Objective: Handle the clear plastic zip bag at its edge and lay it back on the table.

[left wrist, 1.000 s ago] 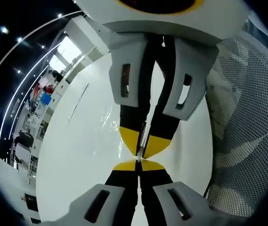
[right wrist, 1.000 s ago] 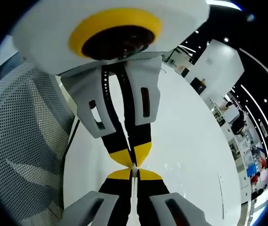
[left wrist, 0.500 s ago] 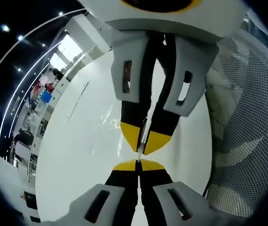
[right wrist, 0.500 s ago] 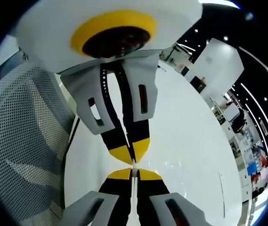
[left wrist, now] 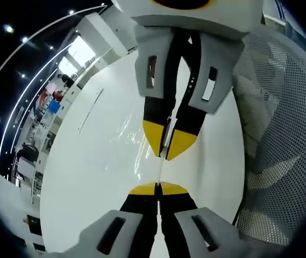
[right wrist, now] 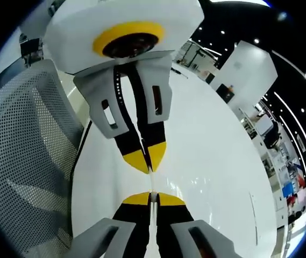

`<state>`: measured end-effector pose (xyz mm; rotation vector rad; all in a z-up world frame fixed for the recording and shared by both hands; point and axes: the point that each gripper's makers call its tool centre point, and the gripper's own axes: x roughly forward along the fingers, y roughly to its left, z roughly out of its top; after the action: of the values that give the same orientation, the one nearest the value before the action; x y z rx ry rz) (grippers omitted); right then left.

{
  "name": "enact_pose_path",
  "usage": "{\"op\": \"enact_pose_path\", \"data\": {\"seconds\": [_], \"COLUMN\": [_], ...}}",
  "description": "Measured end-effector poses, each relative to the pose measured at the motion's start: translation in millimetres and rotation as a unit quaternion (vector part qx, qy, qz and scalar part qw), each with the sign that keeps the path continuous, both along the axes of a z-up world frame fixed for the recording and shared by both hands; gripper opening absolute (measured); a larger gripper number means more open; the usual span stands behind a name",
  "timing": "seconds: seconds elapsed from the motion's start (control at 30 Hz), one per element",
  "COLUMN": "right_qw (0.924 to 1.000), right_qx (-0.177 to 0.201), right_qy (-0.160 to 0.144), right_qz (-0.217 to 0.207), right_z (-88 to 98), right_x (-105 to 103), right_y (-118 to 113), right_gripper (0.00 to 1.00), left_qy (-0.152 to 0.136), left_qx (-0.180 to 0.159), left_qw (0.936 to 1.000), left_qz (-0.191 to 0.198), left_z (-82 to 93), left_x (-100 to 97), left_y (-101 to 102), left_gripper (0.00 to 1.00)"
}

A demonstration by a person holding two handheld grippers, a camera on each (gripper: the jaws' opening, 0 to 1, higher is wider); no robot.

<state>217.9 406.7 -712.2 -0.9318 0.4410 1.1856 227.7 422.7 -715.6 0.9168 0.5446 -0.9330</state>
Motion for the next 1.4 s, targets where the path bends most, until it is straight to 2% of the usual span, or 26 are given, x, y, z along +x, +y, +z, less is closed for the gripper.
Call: {"op": "enact_pose_path", "data": {"seconds": [1.4], "right_qw": [0.9999], "right_qx": [-0.003], "right_qy": [0.005], "right_qz": [-0.012], "right_z": [-4.3], "right_x": [3.5], "right_y": [-4.3], "right_gripper": [0.00], "left_qy": [0.008], "left_qx": [0.000], "left_qw": [0.9999], "left_qz": [0.007], "left_z": [-4.3], "left_x": [3.9], "left_y": [2.6], "left_gripper": [0.00]}}
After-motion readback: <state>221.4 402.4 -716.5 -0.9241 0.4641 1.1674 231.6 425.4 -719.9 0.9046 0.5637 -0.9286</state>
